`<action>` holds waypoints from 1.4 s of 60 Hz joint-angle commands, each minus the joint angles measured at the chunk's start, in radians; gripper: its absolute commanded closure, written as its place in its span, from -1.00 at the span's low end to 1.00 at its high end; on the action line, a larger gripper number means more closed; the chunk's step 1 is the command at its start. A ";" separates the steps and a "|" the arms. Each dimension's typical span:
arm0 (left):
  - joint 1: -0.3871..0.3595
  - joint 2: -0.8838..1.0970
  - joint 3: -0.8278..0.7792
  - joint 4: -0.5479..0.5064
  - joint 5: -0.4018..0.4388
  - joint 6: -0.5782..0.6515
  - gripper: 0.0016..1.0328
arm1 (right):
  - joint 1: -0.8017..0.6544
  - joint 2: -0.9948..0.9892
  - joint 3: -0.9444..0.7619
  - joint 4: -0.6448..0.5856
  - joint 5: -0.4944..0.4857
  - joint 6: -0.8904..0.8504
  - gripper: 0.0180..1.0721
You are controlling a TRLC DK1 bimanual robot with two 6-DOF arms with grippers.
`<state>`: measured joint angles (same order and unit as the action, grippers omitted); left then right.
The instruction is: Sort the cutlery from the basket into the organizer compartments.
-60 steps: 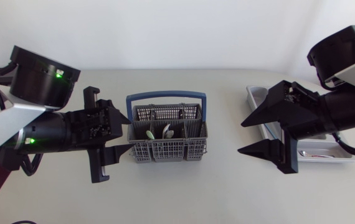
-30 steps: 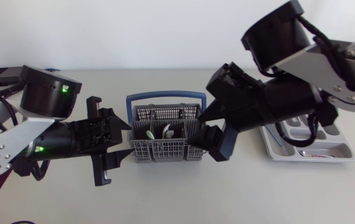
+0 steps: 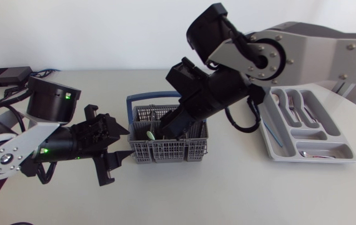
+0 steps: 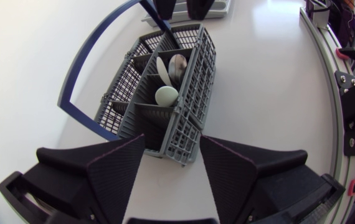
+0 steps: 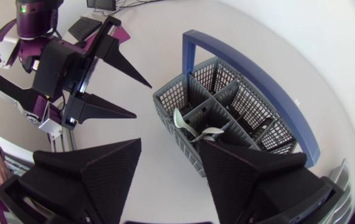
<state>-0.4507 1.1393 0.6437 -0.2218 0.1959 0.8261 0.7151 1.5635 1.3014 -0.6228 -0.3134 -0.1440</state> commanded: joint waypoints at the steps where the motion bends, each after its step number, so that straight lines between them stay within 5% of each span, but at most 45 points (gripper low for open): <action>1: 0.010 0.010 -0.029 0.007 0.020 -0.044 -0.19 | 0.021 0.052 0.033 0.003 -0.003 0.060 -0.12; 17: 0.010 -0.003 -0.038 0.004 0.031 -0.174 -0.19 | 0.057 0.138 0.075 0.017 0.000 0.087 -0.12; 50: 0.018 -0.035 -0.079 0.009 0.040 -0.200 -0.19 | 0.067 0.259 0.170 0.018 0.077 0.116 0.13; 71: 0.018 -0.049 -0.084 0.007 0.056 -0.212 -0.19 | 0.072 0.314 0.193 0.018 0.099 0.116 0.33; 84: 0.012 -0.055 -0.085 0.007 0.059 -0.216 -0.19 | 0.072 0.320 0.190 0.028 0.099 0.116 0.64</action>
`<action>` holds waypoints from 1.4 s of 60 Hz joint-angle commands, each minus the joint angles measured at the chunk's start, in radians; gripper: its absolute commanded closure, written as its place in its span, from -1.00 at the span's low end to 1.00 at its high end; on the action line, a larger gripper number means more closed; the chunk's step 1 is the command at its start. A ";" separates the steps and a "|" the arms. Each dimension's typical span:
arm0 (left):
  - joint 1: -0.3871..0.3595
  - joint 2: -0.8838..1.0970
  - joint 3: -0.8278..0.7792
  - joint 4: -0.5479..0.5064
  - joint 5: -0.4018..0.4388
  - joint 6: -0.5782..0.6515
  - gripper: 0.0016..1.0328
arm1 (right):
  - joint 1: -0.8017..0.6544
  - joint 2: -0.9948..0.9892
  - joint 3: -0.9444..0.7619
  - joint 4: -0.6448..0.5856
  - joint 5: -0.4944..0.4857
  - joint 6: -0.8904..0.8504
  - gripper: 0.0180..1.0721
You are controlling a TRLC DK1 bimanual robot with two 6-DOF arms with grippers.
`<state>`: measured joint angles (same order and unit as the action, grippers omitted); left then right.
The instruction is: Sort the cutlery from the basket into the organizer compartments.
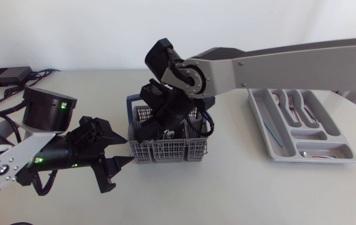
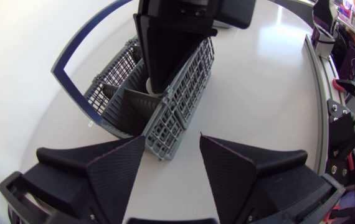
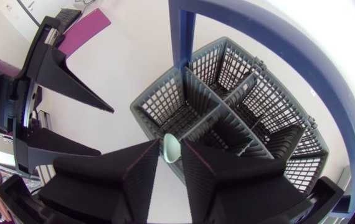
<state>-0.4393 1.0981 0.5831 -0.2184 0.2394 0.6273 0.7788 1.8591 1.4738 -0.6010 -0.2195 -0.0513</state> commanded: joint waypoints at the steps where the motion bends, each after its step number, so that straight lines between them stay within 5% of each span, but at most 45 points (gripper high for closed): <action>1: 0.001 -0.014 -0.025 0.004 0.015 -0.018 -0.19 | 0.008 0.025 0.016 0.007 0.005 0.024 0.65; 20: -0.012 -0.015 -0.023 0.004 0.015 -0.024 -0.19 | 0.005 0.009 0.003 0.012 0.002 0.024 0.89; 51: -0.013 -0.026 -0.037 0.007 0.015 -0.029 -0.19 | -0.016 -0.113 0.023 -0.052 -0.112 0.021 0.89; 70: -0.036 -0.024 -0.045 0.030 0.014 -0.041 -0.19 | -0.121 -0.227 0.068 -0.161 -0.347 0.054 0.89; 84: -0.049 -0.023 -0.039 0.034 0.014 -0.043 -0.19 | -0.223 -0.357 0.054 -0.237 -0.422 0.050 0.89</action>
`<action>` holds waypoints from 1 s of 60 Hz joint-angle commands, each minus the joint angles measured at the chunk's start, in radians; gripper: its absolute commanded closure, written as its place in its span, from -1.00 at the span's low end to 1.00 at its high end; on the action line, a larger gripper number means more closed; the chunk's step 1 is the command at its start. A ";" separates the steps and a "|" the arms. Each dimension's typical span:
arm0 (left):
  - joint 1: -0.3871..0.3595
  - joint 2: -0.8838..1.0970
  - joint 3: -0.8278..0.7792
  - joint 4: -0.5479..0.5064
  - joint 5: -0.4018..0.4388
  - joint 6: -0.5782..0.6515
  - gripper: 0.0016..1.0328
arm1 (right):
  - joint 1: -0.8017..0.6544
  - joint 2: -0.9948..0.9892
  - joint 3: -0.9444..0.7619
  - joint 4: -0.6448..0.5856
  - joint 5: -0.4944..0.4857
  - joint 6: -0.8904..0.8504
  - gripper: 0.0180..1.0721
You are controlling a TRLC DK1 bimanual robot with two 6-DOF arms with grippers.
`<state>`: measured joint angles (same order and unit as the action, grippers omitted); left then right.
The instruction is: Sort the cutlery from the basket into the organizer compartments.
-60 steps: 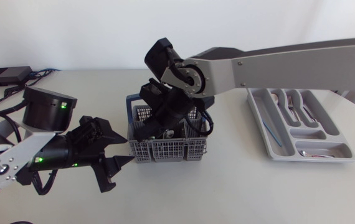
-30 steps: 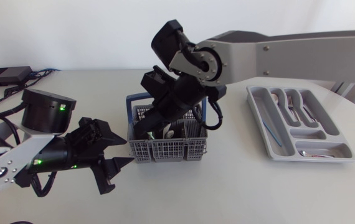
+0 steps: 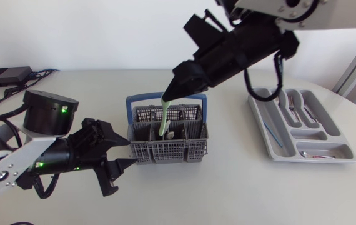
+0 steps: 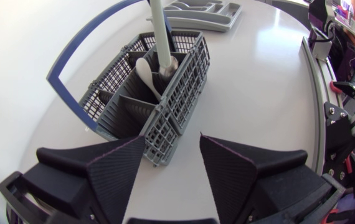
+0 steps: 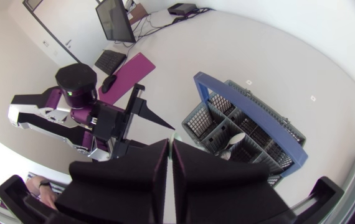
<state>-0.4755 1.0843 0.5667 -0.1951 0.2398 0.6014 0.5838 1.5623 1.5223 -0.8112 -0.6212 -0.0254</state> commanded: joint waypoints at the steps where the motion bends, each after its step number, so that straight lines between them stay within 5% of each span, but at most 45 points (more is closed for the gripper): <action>1: -0.014 -0.007 -0.022 0.011 0.013 -0.017 -0.19 | -0.036 -0.073 0.004 -0.036 -0.023 0.021 0.89; 19: -0.034 0.003 -0.014 0.022 0.001 -0.017 -0.19 | -0.214 -0.274 -0.090 -0.206 0.092 -0.087 0.89; 37: -0.064 0.031 0.019 0.022 -0.033 -0.023 -0.19 | -0.587 -0.398 -0.301 -0.302 0.256 -0.340 0.89; 52: -0.074 0.037 0.025 0.020 -0.050 -0.026 -0.19 | -0.846 -0.349 -0.441 -0.183 0.382 -0.507 0.89; 60: -0.060 0.028 0.027 0.016 -0.051 -0.023 -0.19 | -0.923 -0.332 -0.564 0.030 0.511 -0.564 0.89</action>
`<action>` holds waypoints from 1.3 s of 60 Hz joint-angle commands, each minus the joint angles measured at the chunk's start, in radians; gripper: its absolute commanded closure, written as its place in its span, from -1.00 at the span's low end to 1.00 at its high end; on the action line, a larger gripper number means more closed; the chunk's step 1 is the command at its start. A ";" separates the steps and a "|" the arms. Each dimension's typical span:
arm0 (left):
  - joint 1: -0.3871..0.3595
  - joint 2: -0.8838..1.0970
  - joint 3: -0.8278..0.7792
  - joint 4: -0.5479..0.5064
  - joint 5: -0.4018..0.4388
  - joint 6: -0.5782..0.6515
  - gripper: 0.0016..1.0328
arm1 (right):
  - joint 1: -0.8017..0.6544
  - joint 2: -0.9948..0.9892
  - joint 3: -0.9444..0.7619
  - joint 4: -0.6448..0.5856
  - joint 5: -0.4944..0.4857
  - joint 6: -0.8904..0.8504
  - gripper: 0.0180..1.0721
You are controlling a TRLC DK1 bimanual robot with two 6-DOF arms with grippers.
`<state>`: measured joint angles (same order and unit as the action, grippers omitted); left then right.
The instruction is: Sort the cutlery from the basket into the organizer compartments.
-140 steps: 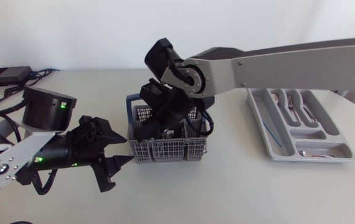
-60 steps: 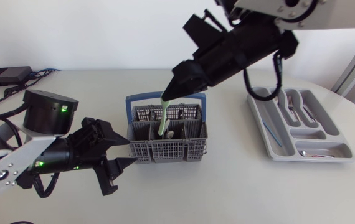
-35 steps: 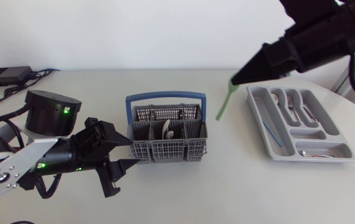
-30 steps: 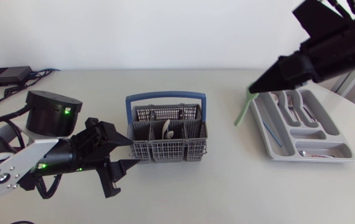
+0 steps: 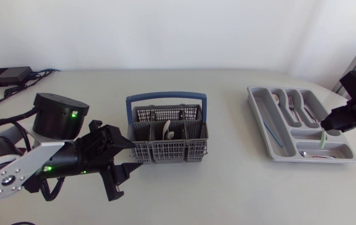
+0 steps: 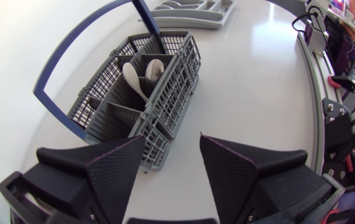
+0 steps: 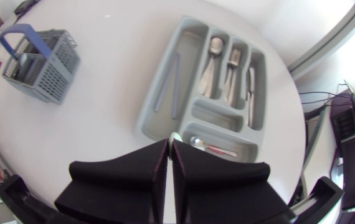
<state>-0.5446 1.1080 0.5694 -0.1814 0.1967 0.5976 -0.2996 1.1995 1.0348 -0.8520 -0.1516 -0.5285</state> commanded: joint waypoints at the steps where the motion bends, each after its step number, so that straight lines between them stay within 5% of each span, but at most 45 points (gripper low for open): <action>1: 0.011 0.004 0.024 0.002 -0.008 -0.019 -0.19 | -0.049 0.040 -0.085 0.088 0.044 -0.067 0.89; 21: -0.003 0.003 0.047 -0.024 -0.037 -0.021 -0.19 | -0.151 0.212 -0.179 0.407 0.147 -0.130 0.89; 42: -0.029 -0.004 0.050 -0.036 -0.062 -0.025 -0.19 | -0.099 0.291 -0.280 0.594 0.250 -0.114 0.87; 49: -0.034 0.001 0.052 -0.036 -0.063 -0.030 -0.19 | -0.084 0.278 -0.302 0.622 0.267 -0.107 0.29; 59: -0.032 0.001 0.049 -0.033 -0.063 -0.032 -0.19 | -0.075 0.245 -0.305 0.619 0.277 -0.110 -0.28; 78: -0.034 -0.005 0.037 -0.029 -0.063 -0.042 -0.19 | -0.019 0.094 -0.271 0.499 0.276 -0.084 -0.49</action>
<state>-0.5709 1.1076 0.5911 -0.2108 0.1402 0.5755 -0.3412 1.3399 0.7536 -0.3122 0.1200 -0.6315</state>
